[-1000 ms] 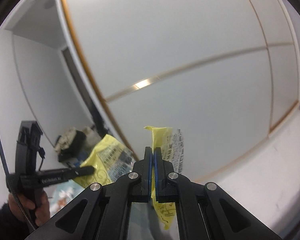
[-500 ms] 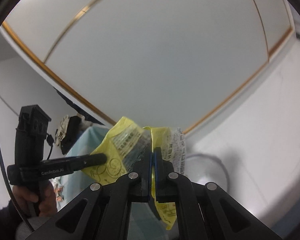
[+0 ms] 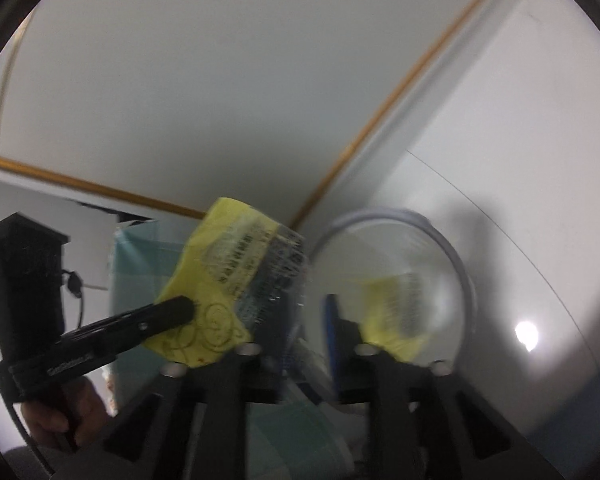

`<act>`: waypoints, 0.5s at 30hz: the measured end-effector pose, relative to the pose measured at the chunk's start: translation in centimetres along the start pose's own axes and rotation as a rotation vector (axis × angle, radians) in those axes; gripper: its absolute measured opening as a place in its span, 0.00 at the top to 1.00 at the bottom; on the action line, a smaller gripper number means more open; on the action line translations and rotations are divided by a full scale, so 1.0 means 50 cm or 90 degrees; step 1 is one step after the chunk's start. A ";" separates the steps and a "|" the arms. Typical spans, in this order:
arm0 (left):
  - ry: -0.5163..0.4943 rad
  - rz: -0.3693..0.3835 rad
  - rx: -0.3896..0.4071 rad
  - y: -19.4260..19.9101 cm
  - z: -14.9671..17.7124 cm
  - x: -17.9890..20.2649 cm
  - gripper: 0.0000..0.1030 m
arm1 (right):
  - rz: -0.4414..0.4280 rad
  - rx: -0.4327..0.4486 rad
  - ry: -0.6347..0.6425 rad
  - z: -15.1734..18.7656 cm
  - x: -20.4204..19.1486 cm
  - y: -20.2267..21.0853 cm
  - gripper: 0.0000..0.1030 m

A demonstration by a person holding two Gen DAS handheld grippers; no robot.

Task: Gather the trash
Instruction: 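Carry the yellow strip with the left gripper while the right carries the yellow wrapper to the bin, then open both grippers over the white bin to drop the yellow trash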

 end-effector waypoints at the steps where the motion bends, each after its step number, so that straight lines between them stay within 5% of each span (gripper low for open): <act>1: -0.002 -0.003 -0.004 -0.003 -0.001 -0.002 1.00 | -0.004 0.000 -0.005 0.004 -0.005 0.001 0.71; 10: -0.009 -0.005 -0.057 -0.054 -0.001 0.010 1.00 | 0.034 0.040 -0.018 0.001 0.015 0.061 0.31; 15: -0.003 -0.007 -0.079 -0.079 0.000 0.016 0.97 | 0.060 0.023 -0.027 0.013 0.032 0.064 0.25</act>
Point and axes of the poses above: each gripper's, at about its wrist camera, not at the fingertips, and y roughly against the way its jaws point, x to its right, z to its underside, the point moved 4 cm from there along -y, roughly the way its jaws point, and after that the axes turned 5 degrees about z, right-handed, at the moved point
